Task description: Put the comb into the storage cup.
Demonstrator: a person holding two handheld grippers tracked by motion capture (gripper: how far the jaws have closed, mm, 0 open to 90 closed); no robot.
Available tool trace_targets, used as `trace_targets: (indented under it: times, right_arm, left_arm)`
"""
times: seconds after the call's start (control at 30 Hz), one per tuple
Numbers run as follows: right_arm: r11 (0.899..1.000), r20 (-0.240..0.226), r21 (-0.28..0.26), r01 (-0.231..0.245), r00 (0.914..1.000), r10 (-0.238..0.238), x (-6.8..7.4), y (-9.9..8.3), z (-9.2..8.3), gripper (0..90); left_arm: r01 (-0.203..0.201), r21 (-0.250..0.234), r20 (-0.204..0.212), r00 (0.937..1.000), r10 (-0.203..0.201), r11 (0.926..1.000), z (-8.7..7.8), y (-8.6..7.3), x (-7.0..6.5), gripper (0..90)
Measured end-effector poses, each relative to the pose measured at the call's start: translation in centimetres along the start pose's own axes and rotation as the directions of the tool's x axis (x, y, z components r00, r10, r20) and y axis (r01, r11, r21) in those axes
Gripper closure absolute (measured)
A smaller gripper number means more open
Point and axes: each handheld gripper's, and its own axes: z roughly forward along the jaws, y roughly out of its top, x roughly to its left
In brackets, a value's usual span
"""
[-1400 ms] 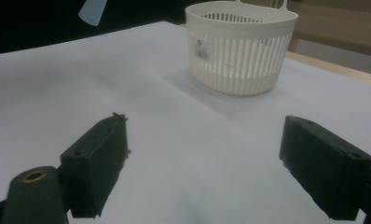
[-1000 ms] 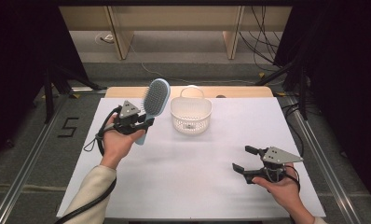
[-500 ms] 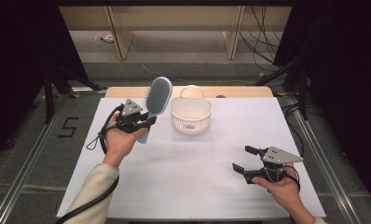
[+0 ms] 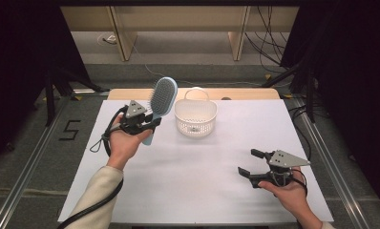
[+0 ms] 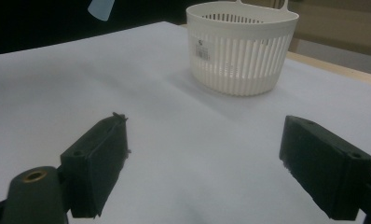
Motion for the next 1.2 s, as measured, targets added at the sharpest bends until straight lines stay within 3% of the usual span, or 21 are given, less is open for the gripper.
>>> trace_targets:
  times: [1.2]
  right_arm:
    - [1.000, -0.002, 0.002, -0.004, 1.0000, 0.004, -0.01, -0.02, 0.00, 16.4]
  left_arm:
    - [-0.006, -0.012, 0.022, 0.9997, 0.006, 0.9999, 0.71, 0.83, -0.73, 70.0]
